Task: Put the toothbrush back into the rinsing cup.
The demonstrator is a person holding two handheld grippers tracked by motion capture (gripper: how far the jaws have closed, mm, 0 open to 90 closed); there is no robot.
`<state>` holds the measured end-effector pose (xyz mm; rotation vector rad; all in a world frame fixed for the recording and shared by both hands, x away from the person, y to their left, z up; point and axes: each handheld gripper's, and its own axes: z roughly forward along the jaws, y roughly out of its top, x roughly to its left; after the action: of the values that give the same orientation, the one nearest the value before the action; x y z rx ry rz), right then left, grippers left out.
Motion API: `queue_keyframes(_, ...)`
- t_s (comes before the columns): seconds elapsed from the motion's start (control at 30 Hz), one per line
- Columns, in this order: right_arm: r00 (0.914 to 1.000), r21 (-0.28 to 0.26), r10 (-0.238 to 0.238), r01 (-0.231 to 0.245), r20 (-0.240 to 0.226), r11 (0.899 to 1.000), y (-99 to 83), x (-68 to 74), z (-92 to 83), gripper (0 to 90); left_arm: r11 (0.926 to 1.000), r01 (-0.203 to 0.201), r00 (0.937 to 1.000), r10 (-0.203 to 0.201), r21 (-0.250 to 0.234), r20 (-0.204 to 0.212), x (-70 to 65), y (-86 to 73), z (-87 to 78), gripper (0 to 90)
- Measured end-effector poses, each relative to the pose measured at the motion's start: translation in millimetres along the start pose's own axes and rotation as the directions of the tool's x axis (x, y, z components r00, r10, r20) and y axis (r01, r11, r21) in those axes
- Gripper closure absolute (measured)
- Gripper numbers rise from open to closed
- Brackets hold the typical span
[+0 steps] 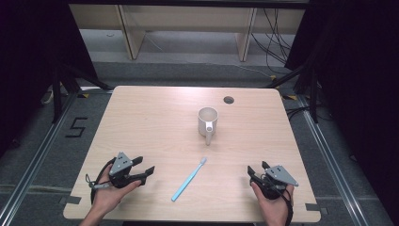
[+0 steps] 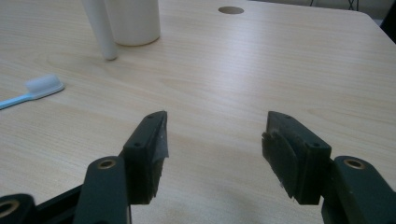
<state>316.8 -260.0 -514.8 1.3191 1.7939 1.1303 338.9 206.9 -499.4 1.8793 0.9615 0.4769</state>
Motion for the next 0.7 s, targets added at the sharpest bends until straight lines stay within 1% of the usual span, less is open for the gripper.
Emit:
queue_keyframes(0.03, 1.0000, 0.000, 0.000, 0.000, 0.000, 1.000, 0.0, 0.0, 0.0, 40.6, 1.0000, 0.000, 1.0000, 0.000, 0.000, 0.000, 0.0, 0.0, 0.0, 36.1)
queue_keyframes(0.07, 1.0000, 0.001, 0.004, -0.004, -0.005, 1.000, 0.1, 0.3, -0.1, 40.7, 0.9999, -0.001, 0.9998, 0.001, 0.012, 0.017, -1.6, 3.4, 1.7, 36.1)
queue_keyframes(0.1, 0.9999, 0.013, 0.007, -0.007, -0.011, 1.000, 0.8, 0.9, -1.7, 40.6, 0.9996, -0.005, 0.9997, 0.004, 0.028, 0.022, -3.3, 6.5, 2.3, 36.1)
queue_keyframes(0.13, 1.0000, 0.015, 0.002, -0.002, -0.009, 1.000, 0.9, 0.8, -1.8, 40.7, 0.9988, -0.010, 0.9994, 0.008, 0.048, 0.033, -4.7, 9.9, 2.9, 36.1)
queue_keyframes(0.17, 0.9999, 0.017, 0.008, -0.008, -0.008, 1.000, 0.9, 1.5, -1.8, 40.7, 0.9979, -0.009, 0.9988, 0.006, 0.064, 0.048, -6.5, 13.3, 4.2, 36.1)
queue_keyframes(0.2, 1.0000, 0.019, 0.001, -0.001, -0.009, 1.000, 1.0, 1.1, -1.3, 40.7, 0.9953, -0.019, 0.9977, 0.013, 0.095, 0.066, -10.9, 19.6, 6.0, 36.3)
queue_keyframes(0.23, 1.0000, 0.019, 0.001, -0.001, -0.009, 1.000, 1.0, 1.1, -1.3, 40.7, 0.9953, -0.019, 0.9977, 0.013, 0.095, 0.066, -10.9, 19.6, 6.0, 36.4)
queue_keyframes(0.3, 0.9999, 0.020, -0.008, 0.008, -0.012, 1.000, 1.6, 0.8, -1.5, 40.7, 0.9910, -0.043, 0.9950, 0.031, 0.126, 0.095, -15.4, 25.9, 8.5, 37.4)
queue_keyframes(0.33, 0.9998, 0.016, -0.016, 0.016, -0.008, 1.000, 1.7, 0.3, -1.4, 40.7, 0.9832, -0.076, 0.9916, 0.057, 0.166, 0.116, -22.2, 33.8, 11.6, 37.9)
queue_keyframes(0.37, 0.9998, 0.016, -0.016, 0.016, -0.008, 1.000, 1.7, 0.3, -1.4, 40.7, 0.9832, -0.076, 0.9916, 0.057, 0.166, 0.116, -22.2, 33.8, 11.6, 38.5)
queue_keyframes(0.4, 0.9998, 0.014, -0.019, 0.020, -0.005, 1.000, 1.5, 0.3, -1.1, 40.7, 0.9733, -0.107, 0.9871, 0.079, 0.203, 0.139, -29.7, 41.9, 15.6, 39.3)
queue_keyframes(0.43, 0.9997, 0.016, -0.023, 0.023, -0.004, 1.000, 1.6, 0.2, -1.0, 40.6, 0.9733, -0.107, 0.9871, 0.079, 0.203, 0.139, -29.7, 41.9, 15.6, 40.3)
queue_keyframes(0.47, 0.9995, 0.039, 0.028, -0.028, -0.011, 0.999, 1.3, 4.1, -2.0, 40.7, 0.9617, -0.141, 0.9798, 0.102, 0.235, 0.172, -38.5, 50.6, 21.1, 41.2)
queue_keyframes(0.5, 0.9995, 0.039, 0.028, -0.028, -0.011, 0.999, 1.3, 4.1, -2.0, 40.7, 0.9617, -0.141, 0.9798, 0.102, 0.235, 0.172, -38.5, 50.6, 21.1, 41.9)
queue_keyframes(0.57, 0.9999, 0.038, 0.004, -0.003, -0.014, 0.999, 1.6, 2.9, -1.2, 40.9, 0.9488, -0.174, 0.9726, 0.123, 0.264, 0.197, -47.8, 58.1, 27.6, 42.5)
queue_keyframes(0.6, 0.9996, 0.027, -0.025, 0.026, -0.012, 0.999, 1.7, 1.1, -0.6, 41.1, 0.9448, -0.182, 0.9701, 0.128, 0.272, 0.206, -50.7, 60.2, 29.9, 43.3)
queue_keyframes(0.63, 0.9996, 0.028, -0.025, 0.025, -0.014, 0.999, 1.9, 1.4, -0.7, 41.1, 0.9344, -0.197, 0.9667, 0.134, 0.297, 0.218, -57.4, 64.3, 35.6, 44.5)
queue_keyframes(0.67, 0.9994, 0.035, -0.020, 0.021, -0.029, 0.999, 1.9, 1.7, -0.1, 41.2, 0.9245, -0.211, 0.9644, 0.143, 0.318, 0.222, -60.6, 66.8, 38.4, 45.2)
queue_keyframes(0.7, 0.9994, 0.035, -0.020, 0.021, -0.029, 0.999, 1.9, 1.7, -0.1, 41.2, 0.9245, -0.211, 0.9644, 0.143, 0.318, 0.222, -60.6, 66.8, 38.4, 45.6)
